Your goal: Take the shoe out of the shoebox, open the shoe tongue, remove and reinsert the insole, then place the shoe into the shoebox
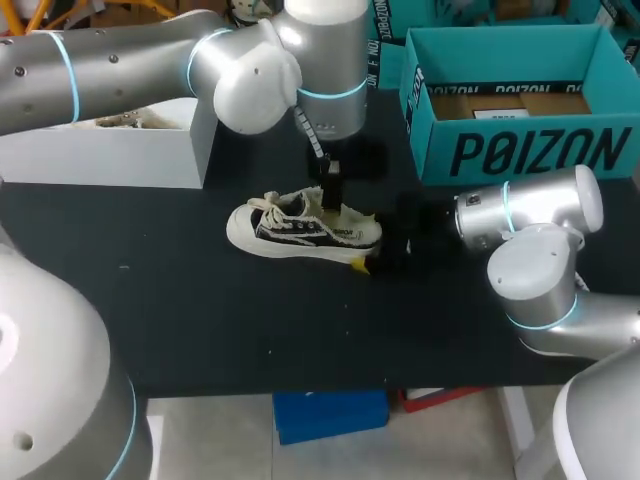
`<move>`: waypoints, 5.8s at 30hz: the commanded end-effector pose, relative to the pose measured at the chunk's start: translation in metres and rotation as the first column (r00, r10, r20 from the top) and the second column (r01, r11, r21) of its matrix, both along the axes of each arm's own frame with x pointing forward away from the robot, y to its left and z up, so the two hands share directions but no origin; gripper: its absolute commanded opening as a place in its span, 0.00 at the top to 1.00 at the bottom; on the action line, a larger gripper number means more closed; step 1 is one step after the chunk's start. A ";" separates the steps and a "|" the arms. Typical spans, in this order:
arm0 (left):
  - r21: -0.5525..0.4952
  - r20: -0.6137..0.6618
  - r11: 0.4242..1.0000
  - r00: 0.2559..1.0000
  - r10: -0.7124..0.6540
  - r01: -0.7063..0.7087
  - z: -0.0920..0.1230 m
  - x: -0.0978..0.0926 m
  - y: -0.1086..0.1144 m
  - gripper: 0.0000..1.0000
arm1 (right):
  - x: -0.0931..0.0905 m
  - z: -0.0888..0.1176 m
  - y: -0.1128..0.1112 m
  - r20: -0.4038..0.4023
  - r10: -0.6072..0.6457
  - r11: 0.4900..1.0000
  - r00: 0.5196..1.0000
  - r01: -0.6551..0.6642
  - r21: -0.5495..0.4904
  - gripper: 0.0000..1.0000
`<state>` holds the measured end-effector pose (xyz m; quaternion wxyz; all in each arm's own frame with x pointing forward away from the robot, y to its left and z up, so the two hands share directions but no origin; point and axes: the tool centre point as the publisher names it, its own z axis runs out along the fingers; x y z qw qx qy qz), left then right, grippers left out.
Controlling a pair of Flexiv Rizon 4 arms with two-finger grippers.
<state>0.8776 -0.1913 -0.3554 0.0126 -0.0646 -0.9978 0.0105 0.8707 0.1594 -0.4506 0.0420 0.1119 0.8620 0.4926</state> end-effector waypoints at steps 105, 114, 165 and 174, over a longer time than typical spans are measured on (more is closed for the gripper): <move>-0.003 -0.210 0.992 0.970 0.124 -0.128 -0.096 -0.033 0.036 1.00 | 0.000 -0.006 0.005 -0.002 -0.003 1.000 1.000 0.003 -0.004 1.00; -0.063 -0.015 0.979 0.981 0.194 -0.195 -0.115 -0.041 0.035 0.91 | 0.000 -0.006 0.005 -0.002 -0.003 1.000 1.000 0.003 -0.004 1.00; -0.033 0.621 0.924 0.717 0.318 -0.382 -0.197 0.017 0.044 0.81 | 0.000 -0.006 0.005 -0.002 -0.003 1.000 1.000 0.003 -0.004 1.00; -0.054 0.627 0.907 0.692 0.357 -0.419 -0.213 0.043 0.045 0.79 | 0.000 -0.006 0.005 -0.002 -0.003 1.000 1.000 0.003 -0.004 1.00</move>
